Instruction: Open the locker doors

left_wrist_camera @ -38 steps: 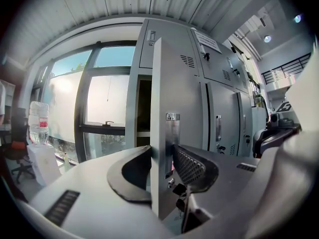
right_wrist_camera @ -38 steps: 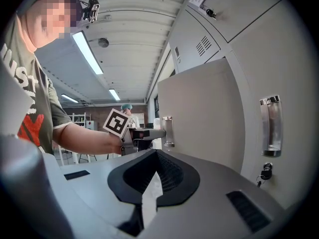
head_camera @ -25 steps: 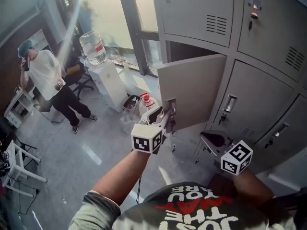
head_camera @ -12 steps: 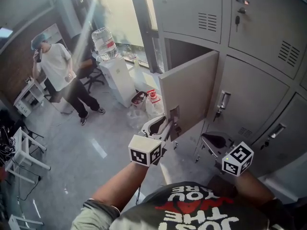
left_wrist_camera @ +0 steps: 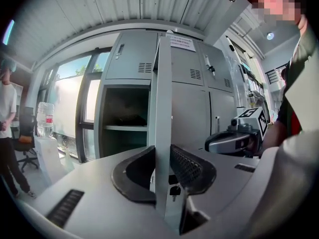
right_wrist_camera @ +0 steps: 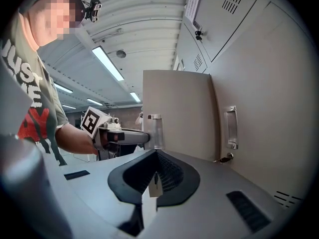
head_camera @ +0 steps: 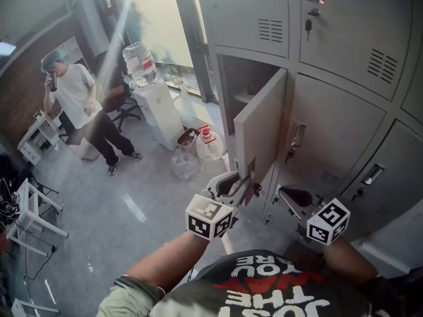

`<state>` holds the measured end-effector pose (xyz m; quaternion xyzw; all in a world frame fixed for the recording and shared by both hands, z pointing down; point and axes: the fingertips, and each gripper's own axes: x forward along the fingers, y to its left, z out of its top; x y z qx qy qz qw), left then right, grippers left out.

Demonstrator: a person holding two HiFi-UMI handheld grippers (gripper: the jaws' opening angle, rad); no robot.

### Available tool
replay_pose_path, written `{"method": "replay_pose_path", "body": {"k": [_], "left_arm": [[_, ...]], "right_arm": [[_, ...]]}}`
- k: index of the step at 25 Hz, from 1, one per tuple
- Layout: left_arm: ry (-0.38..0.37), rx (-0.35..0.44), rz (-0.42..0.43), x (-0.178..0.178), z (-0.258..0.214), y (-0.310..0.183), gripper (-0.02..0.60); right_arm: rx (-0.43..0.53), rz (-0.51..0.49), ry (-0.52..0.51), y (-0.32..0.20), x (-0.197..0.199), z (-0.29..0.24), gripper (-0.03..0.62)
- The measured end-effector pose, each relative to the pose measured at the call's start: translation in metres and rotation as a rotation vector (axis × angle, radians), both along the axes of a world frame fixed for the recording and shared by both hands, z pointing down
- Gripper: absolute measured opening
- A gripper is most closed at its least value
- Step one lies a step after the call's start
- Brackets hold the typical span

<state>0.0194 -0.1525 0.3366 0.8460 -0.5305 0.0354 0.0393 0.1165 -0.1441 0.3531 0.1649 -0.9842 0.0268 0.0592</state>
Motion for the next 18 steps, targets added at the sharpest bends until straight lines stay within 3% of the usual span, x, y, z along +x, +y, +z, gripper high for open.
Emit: {"method": "replay_pose_path", "body": {"k": [8,18], "left_arm": [[0.004,0.009,0.092,0.038,0.010,0.009,0.100],[0.100,0.023,0.144,0.036,0.010,0.037,0.100]], "right_arm": [[0.008,0.025,-0.003,0.007,0.017,-0.002,0.032],[-0.001,0.068,-0.017,0.017,0.029,-0.003,0.034]]}}
